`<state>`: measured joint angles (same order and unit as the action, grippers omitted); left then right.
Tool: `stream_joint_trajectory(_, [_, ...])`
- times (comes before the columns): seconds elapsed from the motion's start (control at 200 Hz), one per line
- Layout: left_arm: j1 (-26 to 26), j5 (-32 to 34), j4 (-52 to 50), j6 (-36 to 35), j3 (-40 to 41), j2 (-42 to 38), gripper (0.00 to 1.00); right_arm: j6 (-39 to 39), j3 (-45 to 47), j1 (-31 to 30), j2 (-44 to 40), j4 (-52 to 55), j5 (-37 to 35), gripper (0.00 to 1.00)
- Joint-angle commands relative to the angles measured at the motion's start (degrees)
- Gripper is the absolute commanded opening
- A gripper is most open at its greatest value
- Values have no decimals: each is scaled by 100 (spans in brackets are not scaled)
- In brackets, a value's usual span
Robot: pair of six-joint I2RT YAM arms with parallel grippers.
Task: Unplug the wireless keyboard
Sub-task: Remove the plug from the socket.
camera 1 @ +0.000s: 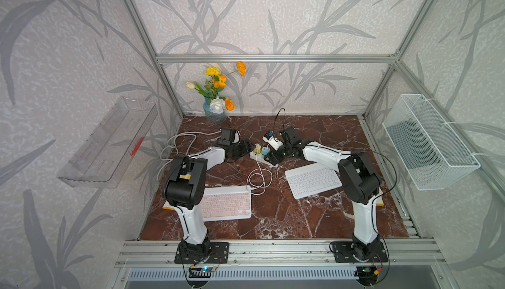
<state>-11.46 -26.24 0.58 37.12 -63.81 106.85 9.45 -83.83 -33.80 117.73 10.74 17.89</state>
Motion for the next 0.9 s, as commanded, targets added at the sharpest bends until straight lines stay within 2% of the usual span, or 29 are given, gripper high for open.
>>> stream_joint_trajectory(0.0, [-28,36,55,38,-127,148,77,192,-87,11,125,2,-260,76])
stream_joint_trajectory(0.105, [-40,40,18,49,-140,231,76,300,-162,13,230,-108,-253,75])
stream_joint_trajectory(0.27, [-49,185,-157,24,-107,239,73,502,-362,19,427,-125,-238,63])
stream_joint_trajectory(0.54, [-93,207,-330,-56,-6,239,68,556,-675,83,713,-248,-121,63])
stream_joint_trajectory(0.635, [-93,215,-254,-21,93,230,68,527,-838,130,818,-152,142,49])
stream_joint_trajectory(0.8, [-95,215,-261,-15,105,274,68,547,-837,167,862,-134,466,44])
stream_joint_trajectory(0.895, [-94,212,-285,-19,96,288,68,581,-811,169,857,-127,583,35])
